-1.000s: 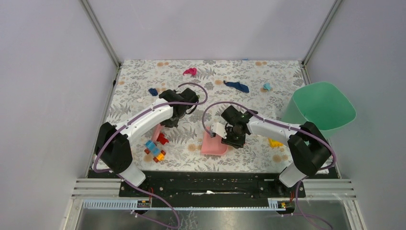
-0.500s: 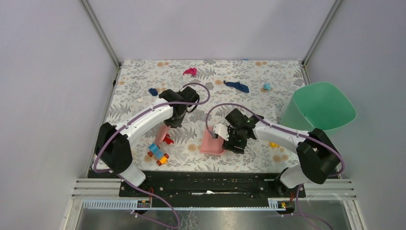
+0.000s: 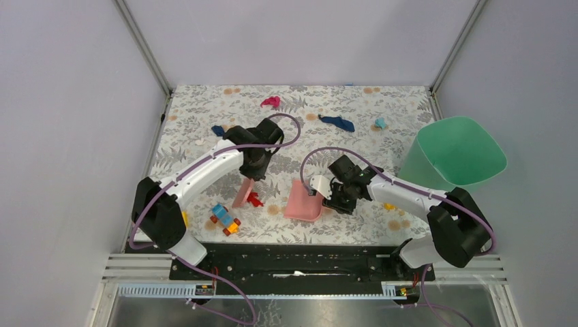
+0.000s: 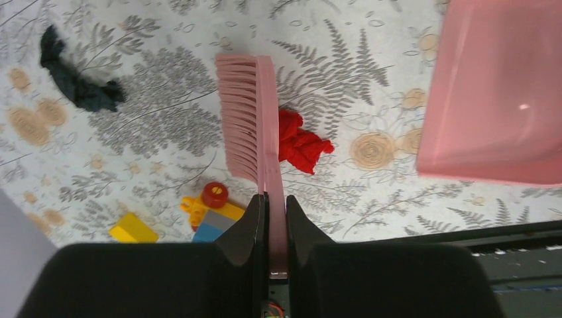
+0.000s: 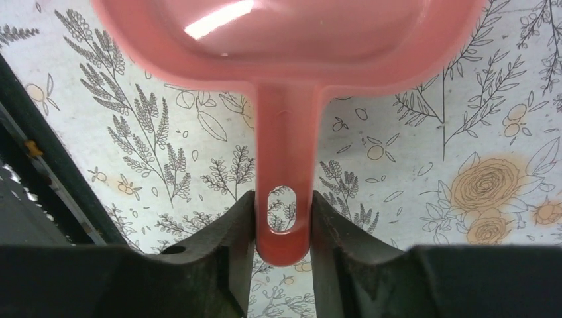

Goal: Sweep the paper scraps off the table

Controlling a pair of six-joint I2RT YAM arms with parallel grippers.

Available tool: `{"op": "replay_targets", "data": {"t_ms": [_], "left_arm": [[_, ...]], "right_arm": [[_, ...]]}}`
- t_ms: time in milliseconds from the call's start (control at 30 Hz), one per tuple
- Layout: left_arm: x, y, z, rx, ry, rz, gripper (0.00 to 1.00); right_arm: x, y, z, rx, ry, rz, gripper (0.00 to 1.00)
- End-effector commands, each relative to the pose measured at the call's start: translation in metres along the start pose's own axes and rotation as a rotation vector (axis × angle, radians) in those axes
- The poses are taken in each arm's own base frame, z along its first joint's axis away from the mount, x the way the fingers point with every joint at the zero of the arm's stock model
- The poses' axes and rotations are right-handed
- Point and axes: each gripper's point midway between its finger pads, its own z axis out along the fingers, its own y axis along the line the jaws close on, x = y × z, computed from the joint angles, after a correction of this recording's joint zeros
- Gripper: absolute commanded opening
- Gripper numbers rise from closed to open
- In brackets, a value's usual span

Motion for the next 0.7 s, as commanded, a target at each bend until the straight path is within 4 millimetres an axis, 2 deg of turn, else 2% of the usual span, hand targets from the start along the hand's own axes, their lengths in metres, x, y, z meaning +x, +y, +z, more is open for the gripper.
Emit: {"op": "replay_targets", "data": {"t_ms": [0, 200, 500, 567, 667], "left_arm": [[-0.031, -0.050, -0.019, 0.274, -0.106, -0.054, 0.00], [-0.042, -0.074, -0.028, 0.406, -0.138, -0.060, 0.00], [-0.057, -0.118, -0.046, 0.666, -0.160, -0.118, 0.00], [-0.061, -0.119, -0.051, 0.677, -0.176, -0.127, 0.00], [-0.072, -0.106, -0.062, 0.626, -0.241, -0.148, 0.00]], "right_arm": [[-0.018, -0.009, -0.011, 0.006, -0.027, 0.003, 0.31], [-0.018, -0.006, -0.019, -0.044, 0.052, 0.021, 0.14], [-0.004, 0.001, -0.018, -0.071, 0.162, -0.003, 0.10], [-0.003, 0.002, -0.022, -0.069, 0.168, -0.004, 0.10], [-0.004, 0.003, -0.030, -0.059, 0.159, -0.001, 0.11]]}}
